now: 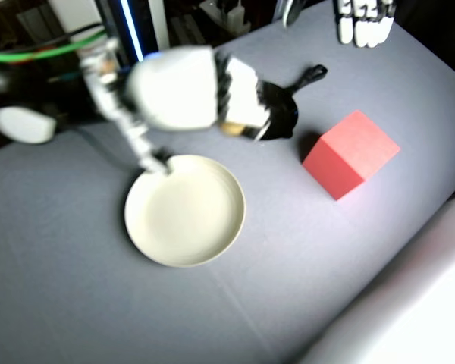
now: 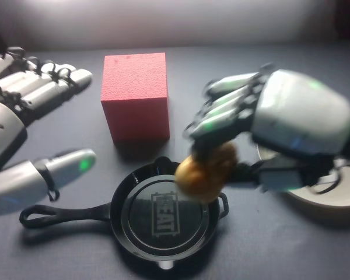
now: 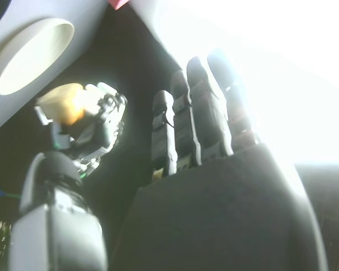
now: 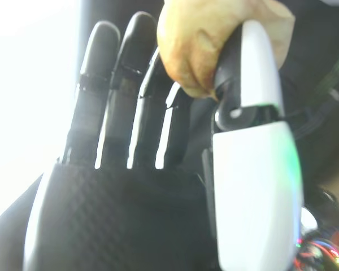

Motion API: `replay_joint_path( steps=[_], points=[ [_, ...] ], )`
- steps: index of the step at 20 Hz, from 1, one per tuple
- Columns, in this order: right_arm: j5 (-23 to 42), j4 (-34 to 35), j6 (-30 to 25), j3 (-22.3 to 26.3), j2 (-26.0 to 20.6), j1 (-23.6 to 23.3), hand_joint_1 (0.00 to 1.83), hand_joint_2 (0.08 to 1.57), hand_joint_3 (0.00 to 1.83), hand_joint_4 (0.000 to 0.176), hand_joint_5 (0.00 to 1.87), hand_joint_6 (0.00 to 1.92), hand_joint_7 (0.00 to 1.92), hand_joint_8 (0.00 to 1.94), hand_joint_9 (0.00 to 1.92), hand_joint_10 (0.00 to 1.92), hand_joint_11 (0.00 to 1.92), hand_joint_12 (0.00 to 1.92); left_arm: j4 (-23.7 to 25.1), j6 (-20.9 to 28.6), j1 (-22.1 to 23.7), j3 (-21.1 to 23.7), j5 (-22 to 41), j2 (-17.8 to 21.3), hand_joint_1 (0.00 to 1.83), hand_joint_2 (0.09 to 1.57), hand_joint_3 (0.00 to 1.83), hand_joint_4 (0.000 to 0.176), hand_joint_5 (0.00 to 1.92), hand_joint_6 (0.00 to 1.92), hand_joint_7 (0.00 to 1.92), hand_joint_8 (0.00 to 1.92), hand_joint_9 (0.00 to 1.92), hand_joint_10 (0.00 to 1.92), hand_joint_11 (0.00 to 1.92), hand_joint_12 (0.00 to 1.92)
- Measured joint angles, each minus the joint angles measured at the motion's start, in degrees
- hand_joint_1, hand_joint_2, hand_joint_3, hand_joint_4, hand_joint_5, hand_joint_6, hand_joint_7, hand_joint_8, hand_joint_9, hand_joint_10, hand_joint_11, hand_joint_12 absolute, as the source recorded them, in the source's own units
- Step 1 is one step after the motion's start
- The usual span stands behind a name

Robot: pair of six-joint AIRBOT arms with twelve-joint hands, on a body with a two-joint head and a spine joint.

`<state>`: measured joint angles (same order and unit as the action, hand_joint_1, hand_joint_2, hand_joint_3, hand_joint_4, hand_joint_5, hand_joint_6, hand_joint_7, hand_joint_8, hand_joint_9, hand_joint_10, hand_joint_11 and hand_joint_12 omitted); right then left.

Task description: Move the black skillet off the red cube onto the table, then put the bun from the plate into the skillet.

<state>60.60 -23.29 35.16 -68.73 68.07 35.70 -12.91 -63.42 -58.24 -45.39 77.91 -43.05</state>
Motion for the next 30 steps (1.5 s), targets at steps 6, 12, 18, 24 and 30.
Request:
replay_joint_path(
  steps=[6,12,18,24,30],
  points=[
    [-8.0,-3.6,-1.2,-2.1,6.5,-2.0,1.13,1.14,0.00,0.000,0.93,1.01,0.54,1.23,0.51,1.39,0.39,1.68,-1.4,-0.8,-0.6,0.1,1.9,0.0,0.00,1.33,0.00,0.000,0.27,0.00,0.33,0.01,0.36,0.01,0.00,1.00],
    [-13.8,-4.3,-1.3,-2.7,7.3,-2.0,0.82,0.99,0.00,0.097,0.27,0.00,0.26,0.01,0.28,0.04,0.00,0.90,-1.7,-0.8,-0.6,0.1,1.9,0.0,0.00,1.33,0.00,0.000,0.25,0.00,0.32,0.00,0.35,0.00,0.00,0.88],
    [-11.5,-3.2,-1.3,0.3,3.4,-1.4,0.86,0.95,0.00,0.114,0.10,0.00,0.08,0.00,0.09,0.00,0.00,0.57,-2.6,-0.8,-1.6,0.6,2.9,-0.3,0.00,1.34,0.00,0.013,0.27,0.00,0.33,0.00,0.34,0.00,0.00,0.83],
    [6.8,18.5,1.2,3.1,-8.8,11.3,0.48,1.14,0.00,0.058,0.10,0.00,0.13,0.00,0.10,0.01,0.06,0.23,-3.6,-0.8,-2.5,1.0,6.2,-0.3,0.10,1.31,0.00,0.000,0.07,0.00,0.33,0.00,0.36,0.00,0.00,0.87],
    [25.8,24.5,7.4,8.3,-12.9,18.0,0.80,1.25,0.00,0.032,0.23,0.00,0.37,0.00,0.42,0.01,0.30,0.40,-3.3,-0.8,-2.5,1.0,9.7,-0.3,0.24,1.28,0.01,0.062,0.01,0.00,0.16,0.00,0.18,0.00,0.00,0.36]
  ],
)
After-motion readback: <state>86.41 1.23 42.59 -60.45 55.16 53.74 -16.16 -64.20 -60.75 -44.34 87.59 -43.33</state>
